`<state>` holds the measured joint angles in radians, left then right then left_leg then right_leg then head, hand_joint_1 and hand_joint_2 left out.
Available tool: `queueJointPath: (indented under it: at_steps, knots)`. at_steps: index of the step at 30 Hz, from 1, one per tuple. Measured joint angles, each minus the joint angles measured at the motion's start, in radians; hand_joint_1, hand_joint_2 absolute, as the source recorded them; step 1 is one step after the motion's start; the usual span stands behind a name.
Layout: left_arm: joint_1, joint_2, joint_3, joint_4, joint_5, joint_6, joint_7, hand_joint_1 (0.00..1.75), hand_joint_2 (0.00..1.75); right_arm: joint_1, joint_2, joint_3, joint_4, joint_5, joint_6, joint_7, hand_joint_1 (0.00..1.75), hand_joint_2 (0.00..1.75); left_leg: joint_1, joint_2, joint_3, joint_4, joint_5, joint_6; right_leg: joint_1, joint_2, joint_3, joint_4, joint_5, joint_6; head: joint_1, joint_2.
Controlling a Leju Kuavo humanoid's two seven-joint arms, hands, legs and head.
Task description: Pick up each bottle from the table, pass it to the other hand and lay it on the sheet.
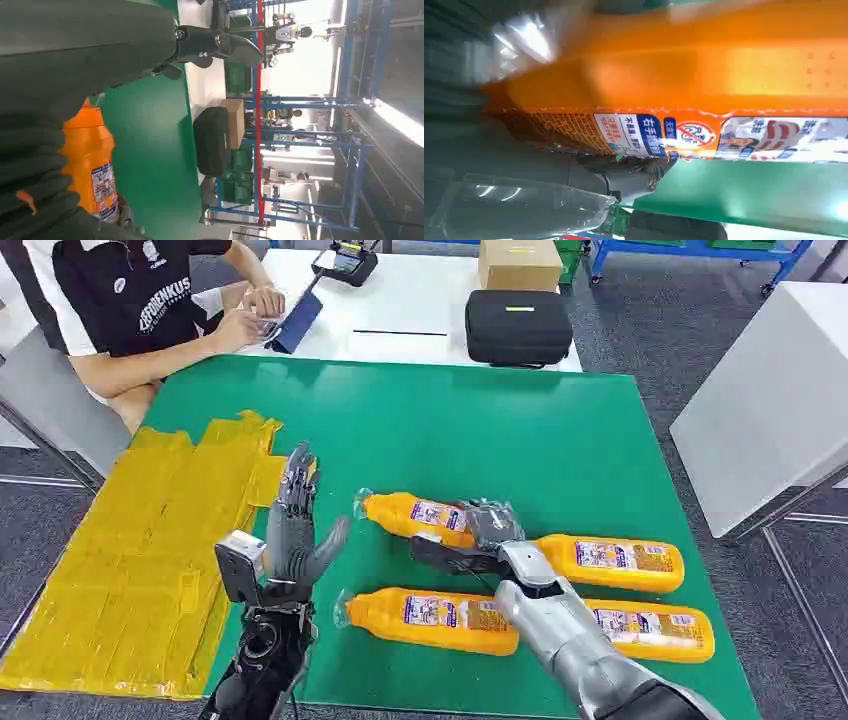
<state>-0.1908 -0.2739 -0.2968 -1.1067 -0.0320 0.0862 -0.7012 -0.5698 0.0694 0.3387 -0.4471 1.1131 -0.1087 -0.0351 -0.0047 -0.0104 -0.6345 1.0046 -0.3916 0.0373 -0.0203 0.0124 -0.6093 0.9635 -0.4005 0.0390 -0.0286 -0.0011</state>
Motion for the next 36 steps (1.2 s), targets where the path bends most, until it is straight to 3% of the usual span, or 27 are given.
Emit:
queueJointPath:
  at_steps: [9, 14, 17, 20, 24, 27, 36]
  knots:
    - [0.011, 0.001, 0.008, -0.002, -0.003, -0.003, 0.000, 0.00, 1.75, 0.000, 0.018, -0.025, 0.000, -0.025, -0.104, -0.005, 1.75, 1.75, 0.000, 0.000, 0.000, 0.000, 0.000, 0.000, 0.000, 0.000, 0.000, 0.000, 0.000, 0.000, 0.000, 0.000]
    - [0.022, 0.002, 0.018, -0.011, -0.015, -0.002, 0.000, 0.00, 1.75, 0.009, 0.037, -0.080, -0.044, -0.131, -0.251, -0.105, 1.75, 1.75, 0.000, 0.000, 0.000, 0.000, 0.000, 0.000, 0.000, 0.000, 0.000, 0.000, 0.000, 0.000, 0.000, 0.000]
    - [0.027, 0.002, 0.021, -0.016, -0.024, 0.000, 0.000, 0.00, 1.75, 0.011, 0.047, -0.108, -0.069, -0.168, -0.279, -0.140, 1.75, 1.75, 0.000, 0.000, 0.000, 0.000, 0.000, 0.000, 0.000, 0.000, 0.000, 0.000, 0.000, 0.000, 0.000, 0.000]
    - [0.029, 0.003, 0.021, -0.020, -0.042, 0.005, 0.000, 0.00, 1.75, 0.036, 0.061, -0.149, -0.119, -0.278, -0.310, -0.250, 1.75, 1.75, 0.000, 0.000, 0.000, 0.000, 0.000, 0.000, 0.000, 0.000, 0.000, 0.000, 0.000, 0.000, 0.000, 0.000]
    - [0.029, 0.009, 0.021, -0.019, -0.049, -0.002, 0.005, 0.00, 1.75, 0.075, 0.084, -0.202, -0.195, -0.454, -0.313, -0.404, 1.75, 1.75, 0.000, 0.000, -0.001, 0.000, 0.000, 0.000, 0.000, 0.000, -0.001, 0.000, 0.000, 0.000, 0.000, 0.000]
    - [0.028, 0.015, 0.019, -0.018, 0.009, -0.102, 0.026, 0.00, 1.75, 0.106, 0.097, -0.223, -0.245, -0.575, -0.296, -0.485, 1.75, 1.75, 0.000, 0.000, -0.001, 0.000, 0.000, 0.000, 0.000, 0.000, -0.001, 0.000, 0.000, 0.000, 0.000, 0.000]
    - [0.000, 0.026, 0.005, -0.019, 0.155, -0.326, 0.095, 0.00, 1.75, 0.164, 0.127, -0.220, -0.303, -0.674, -0.217, -0.510, 1.75, 1.75, 0.000, 0.000, -0.001, 0.000, 0.000, 0.000, 0.000, 0.000, -0.001, 0.000, 0.000, 0.000, 0.000, 0.000]
